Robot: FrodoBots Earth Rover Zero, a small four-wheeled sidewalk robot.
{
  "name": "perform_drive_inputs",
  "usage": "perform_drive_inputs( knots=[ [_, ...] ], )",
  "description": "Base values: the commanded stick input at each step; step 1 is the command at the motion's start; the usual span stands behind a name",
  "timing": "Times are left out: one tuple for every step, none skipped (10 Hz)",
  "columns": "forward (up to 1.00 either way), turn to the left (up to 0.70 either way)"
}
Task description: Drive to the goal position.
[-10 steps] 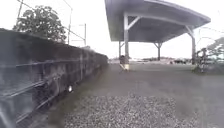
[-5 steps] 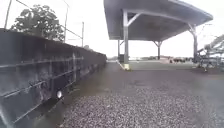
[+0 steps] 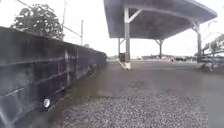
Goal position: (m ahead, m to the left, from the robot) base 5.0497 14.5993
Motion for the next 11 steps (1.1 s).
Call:
perform_drive_inputs(
  knots=[
    [0.70,-0.17],
    [0.70,-0.28],
    [0.70,-0.33],
    [0.70,-0.32],
    [0.70,-0.20],
    [0.70,0.00],
    [0.70,0.00],
    [0.70,0.00],
    [0.70,0.00],
    [0.70,0.00],
    [0.70,0.00]
  ],
)
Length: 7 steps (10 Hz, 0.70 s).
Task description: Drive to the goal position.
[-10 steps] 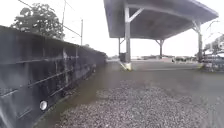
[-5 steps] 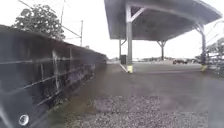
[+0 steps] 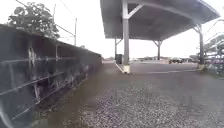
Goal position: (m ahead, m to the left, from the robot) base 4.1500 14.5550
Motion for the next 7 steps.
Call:
perform_drive_inputs(
  knots=[
    [0.70,0.00],
    [0.70,0.00],
    [0.70,0.00],
    [0.70,0.00],
    [0.70,0.00],
    [0.70,0.00],
    [0.70,-0.11]
  ],
)
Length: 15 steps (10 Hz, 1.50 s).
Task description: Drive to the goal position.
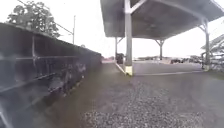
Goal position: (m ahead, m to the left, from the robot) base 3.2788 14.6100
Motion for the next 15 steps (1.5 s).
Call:
perform_drive_inputs(
  knots=[
    [0.70,-0.30],
    [0.70,-0.34],
    [0.70,-0.30],
    [0.70,-0.11],
    [0.70,0.00],
    [0.70,0.00],
    [0.70,0.00],
    [0.70,0.00],
    [0.70,0.00],
    [0.70,0.00],
    [0.70,0.00],
    [0.70,0.00],
    [0.70,0.00],
    [0.70,0.00],
    [0.70,0.05]
  ],
)
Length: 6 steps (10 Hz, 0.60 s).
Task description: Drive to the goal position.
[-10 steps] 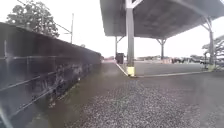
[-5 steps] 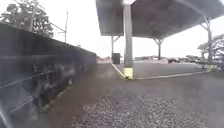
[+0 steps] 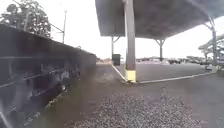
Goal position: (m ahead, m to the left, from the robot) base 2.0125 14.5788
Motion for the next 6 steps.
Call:
perform_drive_inputs(
  knots=[
    [0.70,0.13],
    [0.70,0.21],
    [0.70,0.17],
    [0.70,0.04],
    [0.70,0.00],
    [0.70,0.00]
  ],
)
